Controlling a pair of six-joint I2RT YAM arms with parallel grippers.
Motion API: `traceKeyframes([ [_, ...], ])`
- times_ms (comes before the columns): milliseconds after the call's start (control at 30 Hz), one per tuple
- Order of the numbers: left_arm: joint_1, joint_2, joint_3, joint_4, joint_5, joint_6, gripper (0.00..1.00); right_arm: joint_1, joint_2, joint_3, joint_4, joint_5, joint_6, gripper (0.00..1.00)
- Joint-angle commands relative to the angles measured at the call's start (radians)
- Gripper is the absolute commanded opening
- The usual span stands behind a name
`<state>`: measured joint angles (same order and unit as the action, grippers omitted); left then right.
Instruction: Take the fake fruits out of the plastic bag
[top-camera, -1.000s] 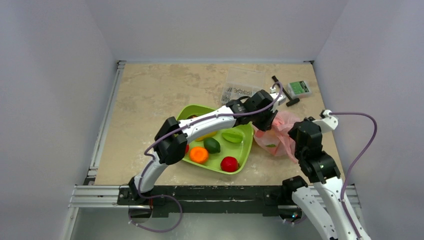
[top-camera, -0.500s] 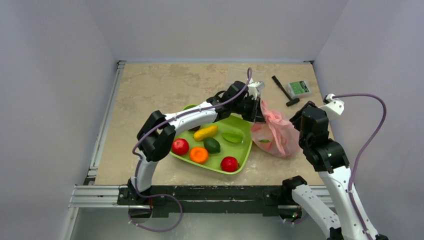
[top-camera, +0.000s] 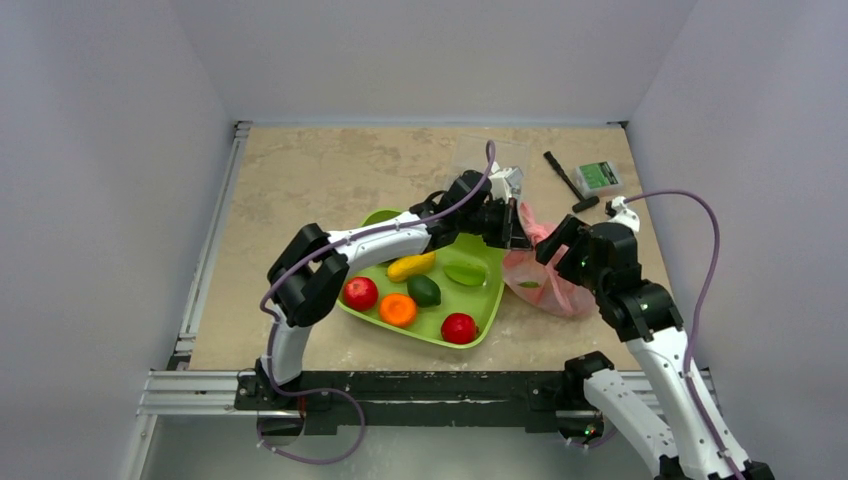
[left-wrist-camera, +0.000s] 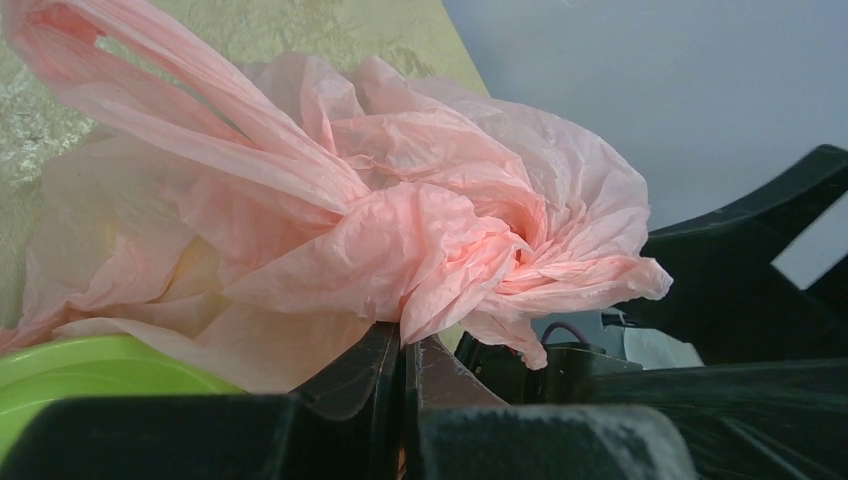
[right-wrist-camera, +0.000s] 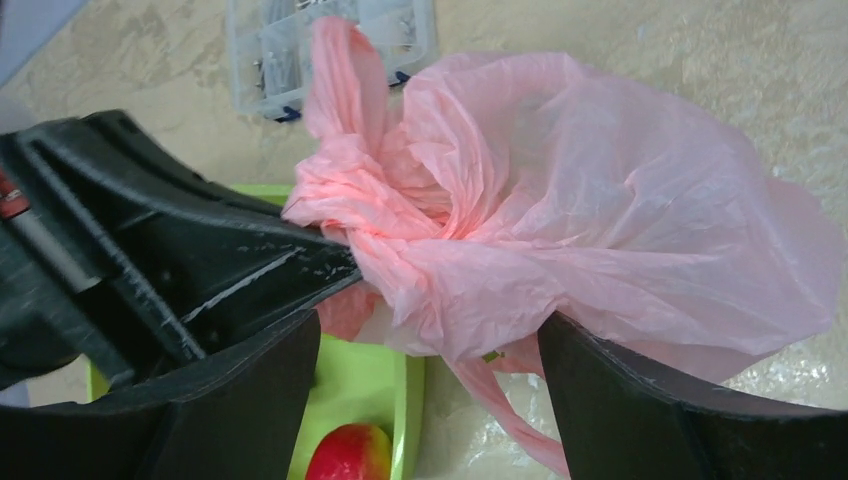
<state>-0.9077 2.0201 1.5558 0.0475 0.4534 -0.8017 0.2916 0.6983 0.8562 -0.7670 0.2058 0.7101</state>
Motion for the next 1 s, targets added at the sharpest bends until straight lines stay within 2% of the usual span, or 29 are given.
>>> traceKeyframes([
  [0, -0.011, -0.083, -0.009, 0.045, -0.01, 0.005, 0.0, -0.002, 0.041, -0.022, 0.083, 0.078, 0.12, 0.83],
  [300, -0.027, -0.104, -0.033, 0.026, -0.02, 0.041, 0.0, -0.002, 0.007, -0.079, 0.191, 0.163, 0.139, 0.77],
  [500, -0.026, -0.093, -0.022, -0.001, -0.037, 0.065, 0.0, -0.002, 0.005, -0.103, 0.192, 0.201, 0.134, 0.67],
  [633, -0.026, -0.099, -0.028, -0.003, -0.035, 0.068, 0.0, -0.002, 0.02, -0.105, 0.207, 0.203, 0.114, 0.48],
  [767, -0.026, -0.103, -0.034, -0.023, -0.039, 0.081, 0.0, -0.002, 0.038, -0.092, 0.195, 0.212, 0.097, 0.21],
  [967, -0.027, -0.112, -0.041, -0.074, -0.067, 0.132, 0.0, -0.002, 0.007, -0.063, 0.135, 0.29, 0.103, 0.03],
])
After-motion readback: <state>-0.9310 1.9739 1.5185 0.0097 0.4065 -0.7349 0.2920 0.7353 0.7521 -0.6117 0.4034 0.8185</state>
